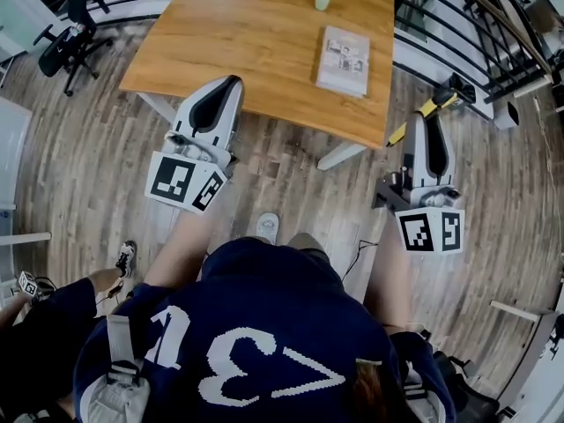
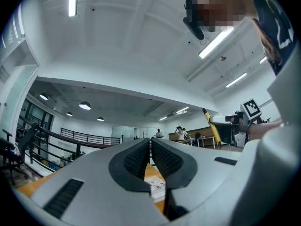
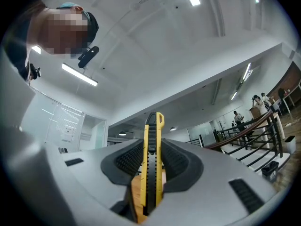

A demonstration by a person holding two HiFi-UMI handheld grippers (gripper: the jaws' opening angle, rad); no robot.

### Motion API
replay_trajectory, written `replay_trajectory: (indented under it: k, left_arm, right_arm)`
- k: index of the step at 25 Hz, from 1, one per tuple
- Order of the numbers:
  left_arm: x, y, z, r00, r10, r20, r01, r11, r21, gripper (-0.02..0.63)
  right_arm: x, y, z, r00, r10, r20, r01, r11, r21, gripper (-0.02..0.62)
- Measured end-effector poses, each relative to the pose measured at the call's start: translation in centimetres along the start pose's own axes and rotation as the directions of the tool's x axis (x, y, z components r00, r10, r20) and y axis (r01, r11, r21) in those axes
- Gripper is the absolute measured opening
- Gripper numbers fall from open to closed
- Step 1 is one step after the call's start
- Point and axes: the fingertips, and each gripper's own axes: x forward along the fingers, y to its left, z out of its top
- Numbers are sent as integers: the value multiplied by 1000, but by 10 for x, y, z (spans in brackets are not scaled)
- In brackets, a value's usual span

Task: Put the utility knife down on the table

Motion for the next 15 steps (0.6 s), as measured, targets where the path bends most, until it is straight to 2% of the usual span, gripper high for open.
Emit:
replay_trajectory:
  k: [8, 15]
  left_arm:
    - [49, 20, -33, 999, -21, -47, 20, 999, -25, 25]
    - [123, 50, -53, 998, 39, -47, -40, 999, -19, 25]
  right_arm:
    - [45, -47, -20, 999, -33, -21, 33, 999, -2, 129]
    - [129, -100, -37, 999, 30, -15, -30, 999, 19, 129]
